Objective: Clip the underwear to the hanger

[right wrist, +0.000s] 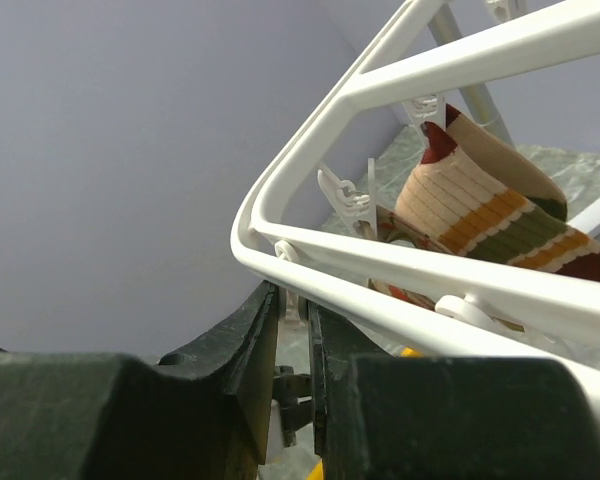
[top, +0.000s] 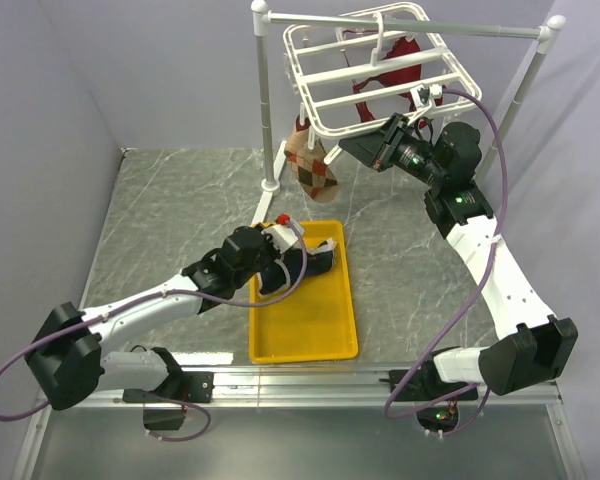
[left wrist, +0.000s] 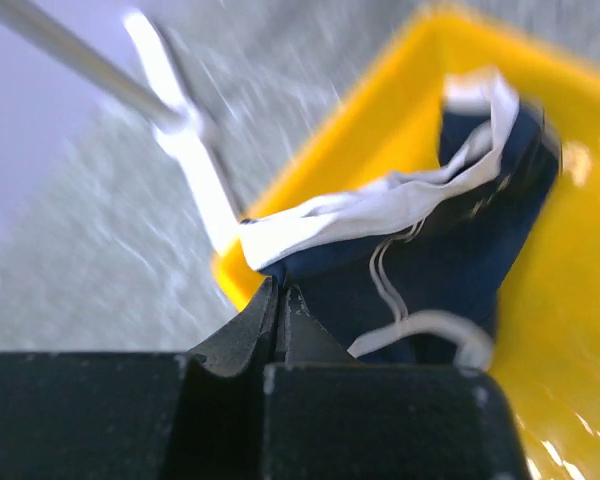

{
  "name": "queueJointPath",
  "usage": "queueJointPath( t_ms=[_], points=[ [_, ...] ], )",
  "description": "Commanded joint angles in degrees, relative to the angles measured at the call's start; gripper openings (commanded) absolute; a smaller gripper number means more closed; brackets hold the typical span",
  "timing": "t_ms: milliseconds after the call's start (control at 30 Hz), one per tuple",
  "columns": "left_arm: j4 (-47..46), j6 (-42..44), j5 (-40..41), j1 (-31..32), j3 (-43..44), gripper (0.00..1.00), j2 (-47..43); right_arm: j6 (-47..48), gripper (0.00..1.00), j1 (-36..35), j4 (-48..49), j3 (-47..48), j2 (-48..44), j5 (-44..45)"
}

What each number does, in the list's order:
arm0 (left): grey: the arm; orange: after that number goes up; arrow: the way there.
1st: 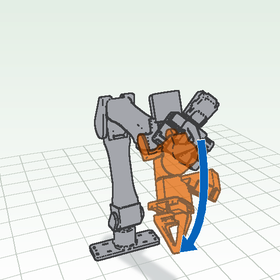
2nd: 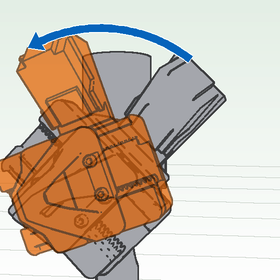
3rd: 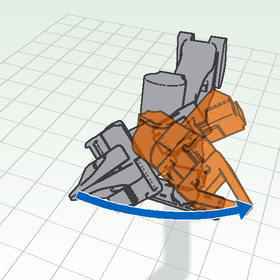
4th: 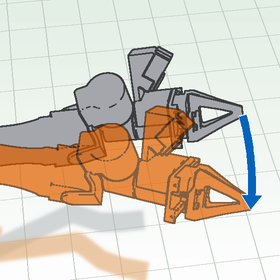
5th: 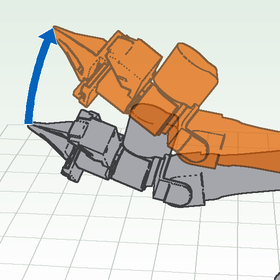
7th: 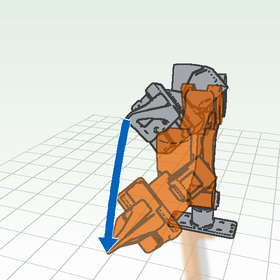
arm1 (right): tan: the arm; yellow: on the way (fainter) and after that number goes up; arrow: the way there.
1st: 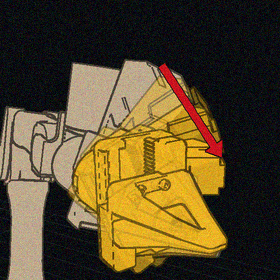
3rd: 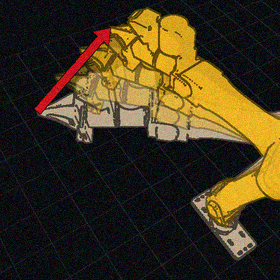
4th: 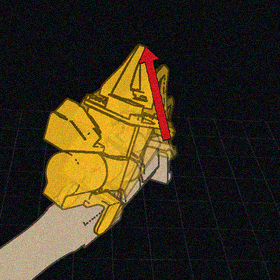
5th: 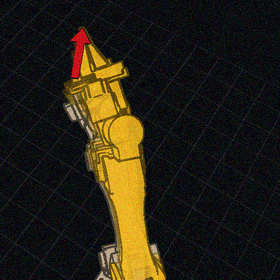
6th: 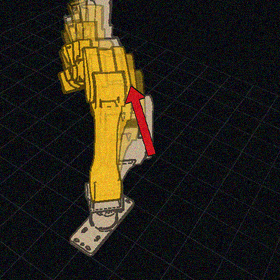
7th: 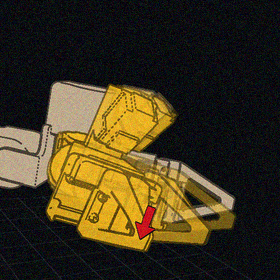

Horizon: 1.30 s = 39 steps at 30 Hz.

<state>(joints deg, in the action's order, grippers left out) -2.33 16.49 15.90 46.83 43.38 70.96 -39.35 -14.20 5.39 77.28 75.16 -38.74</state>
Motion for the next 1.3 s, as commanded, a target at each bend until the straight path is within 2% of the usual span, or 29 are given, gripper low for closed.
queueJointPath(
  t_ms=[0, 167, 433, 800, 1000, 1100, 1267],
  points=[
    [-16.7, 9.3, 2.2, 0.9, -0.2, 0.0, -3.9, -4.2, 0.0, 0.7, 5.0, -0.5, -0.7, -1.0],
    [-21.1, 11.1, 4.9, 1.9, 1.9, 0.0, -5.0, -7.3, 0.0, 0.6, 7.0, -1.2, -0.4, -0.9],
    [-21.1, 10.4, 5.7, 2.1, 8.5, 0.0, -5.2, -13.0, 0.0, 0.6, 11.5, -2.4, 0.3, -1.0],
    [-11.3, 1.0, 1.3, 3.2, 18.2, 0.0, -6.3, -15.9, 0.0, 0.6, 16.3, -3.4, 1.1, -0.6],
    [-8.4, -1.5, 1.7, 3.5, 23.8, 0.0, -3.8, -18.2, 0.0, 0.6, 18.3, -3.7, 1.0, -0.5],
    [-4.3, -4.4, 2.3, 3.8, 28.8, 0.0, -1.3, -18.7, 0.0, 0.6, 19.0, -4.1, 1.0, -0.3],
    [-2.4, -8.8, 3.1, 4.0, 32.5, 0.0, 1.0, -21.9, 0.0, 0.6, 20.3, -4.8, 1.4, 0.4]
  ],
)
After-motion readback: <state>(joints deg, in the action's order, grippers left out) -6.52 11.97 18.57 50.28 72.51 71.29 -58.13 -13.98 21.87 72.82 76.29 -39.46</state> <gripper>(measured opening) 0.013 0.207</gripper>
